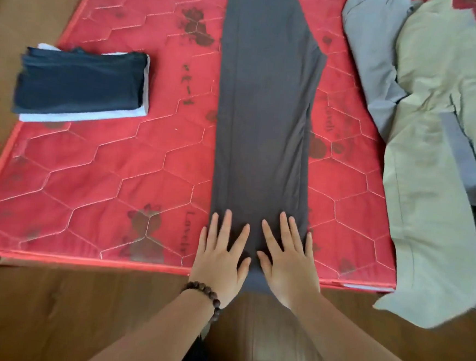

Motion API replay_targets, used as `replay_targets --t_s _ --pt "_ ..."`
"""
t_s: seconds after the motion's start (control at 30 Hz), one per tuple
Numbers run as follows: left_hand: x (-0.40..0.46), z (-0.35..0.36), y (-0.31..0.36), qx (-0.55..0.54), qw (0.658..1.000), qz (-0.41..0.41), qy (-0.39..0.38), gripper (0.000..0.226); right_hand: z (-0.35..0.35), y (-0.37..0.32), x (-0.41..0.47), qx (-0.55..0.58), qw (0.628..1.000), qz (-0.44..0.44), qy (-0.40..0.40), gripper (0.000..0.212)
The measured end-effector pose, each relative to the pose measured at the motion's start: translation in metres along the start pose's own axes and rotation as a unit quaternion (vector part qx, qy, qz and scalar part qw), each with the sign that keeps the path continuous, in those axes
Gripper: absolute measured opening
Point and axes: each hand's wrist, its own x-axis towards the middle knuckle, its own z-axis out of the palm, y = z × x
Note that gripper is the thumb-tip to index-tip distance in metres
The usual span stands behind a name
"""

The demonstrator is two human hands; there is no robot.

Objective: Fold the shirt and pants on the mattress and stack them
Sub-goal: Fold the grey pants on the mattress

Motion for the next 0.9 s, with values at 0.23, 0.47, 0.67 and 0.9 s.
replay_targets --t_s 0.23,0.47,0.67,0.9 --pt "0.011 -0.027 -0.012 -0.477 0.839 -0.241 0.101 0.029 -0.019 0.005 0.0 0.376 0.886 0.244 0.12 0.063" --pt "0.001 -0.037 -0.014 -0.472 0.866 -0.144 -0.081 0.028 -0.019 0.014 -0.003 0.386 0.862 0.33 -0.001 0.03" --pt "-0.019 -0.038 -0.009 -0.567 0.793 -0.195 -0.107 0.034 -0.013 0.011 -0.025 0.417 0.861 0.283 0.063 0.015" --pt "-0.026 -0.023 -0.012 -0.608 0.712 -0.352 -0.01 0.012 -0.01 0.004 -0.044 0.491 0.792 0.336 0.133 0.019"
